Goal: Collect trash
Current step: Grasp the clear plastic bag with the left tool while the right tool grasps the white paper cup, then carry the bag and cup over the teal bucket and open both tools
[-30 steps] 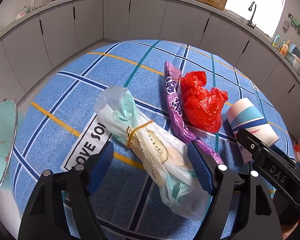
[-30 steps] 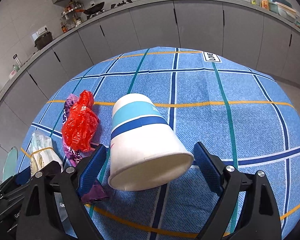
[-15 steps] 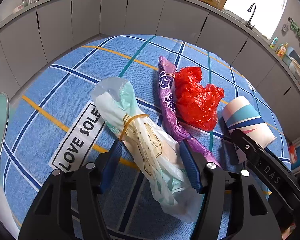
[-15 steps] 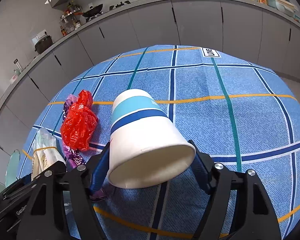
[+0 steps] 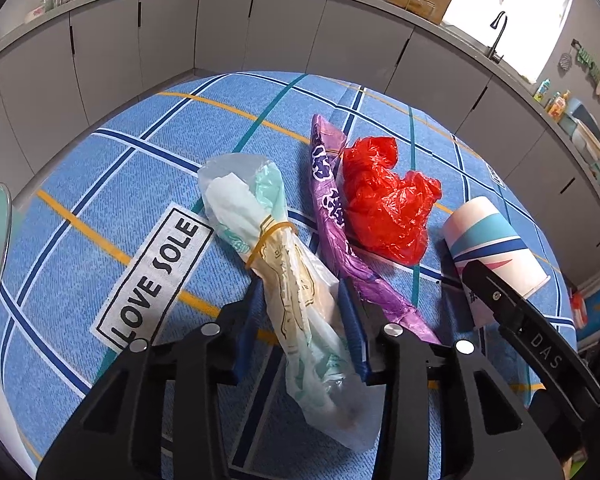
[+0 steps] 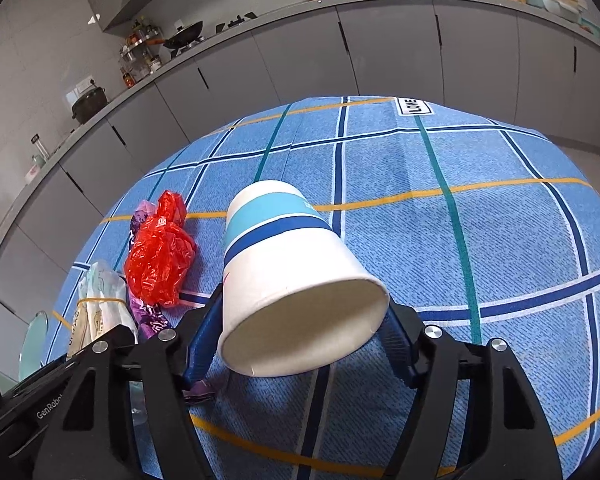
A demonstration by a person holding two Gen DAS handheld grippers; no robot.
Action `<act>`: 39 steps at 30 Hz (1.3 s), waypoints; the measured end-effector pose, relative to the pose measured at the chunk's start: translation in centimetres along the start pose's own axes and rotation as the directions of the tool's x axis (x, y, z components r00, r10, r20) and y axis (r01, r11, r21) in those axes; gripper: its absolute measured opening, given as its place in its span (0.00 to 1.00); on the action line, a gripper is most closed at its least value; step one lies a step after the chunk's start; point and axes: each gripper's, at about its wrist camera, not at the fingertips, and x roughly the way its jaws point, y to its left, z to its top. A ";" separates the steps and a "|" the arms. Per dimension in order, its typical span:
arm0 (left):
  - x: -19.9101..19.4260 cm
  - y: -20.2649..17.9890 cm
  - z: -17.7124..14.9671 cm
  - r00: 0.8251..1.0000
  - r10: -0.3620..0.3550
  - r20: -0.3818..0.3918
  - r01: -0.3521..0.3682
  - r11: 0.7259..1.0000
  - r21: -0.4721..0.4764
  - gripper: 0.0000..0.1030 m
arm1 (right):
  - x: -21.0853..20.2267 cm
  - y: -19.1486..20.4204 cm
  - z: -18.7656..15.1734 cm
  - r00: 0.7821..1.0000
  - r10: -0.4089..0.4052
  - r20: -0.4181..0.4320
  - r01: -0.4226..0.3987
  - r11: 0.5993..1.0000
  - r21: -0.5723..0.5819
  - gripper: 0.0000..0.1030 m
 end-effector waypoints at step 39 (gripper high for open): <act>-10.8 9.7 -2.7 0.987 0.087 0.137 -0.099 0.992 0.079 0.23 | -7.8 10.4 -4.9 0.990 0.118 0.074 -0.113 0.991 -0.077 0.66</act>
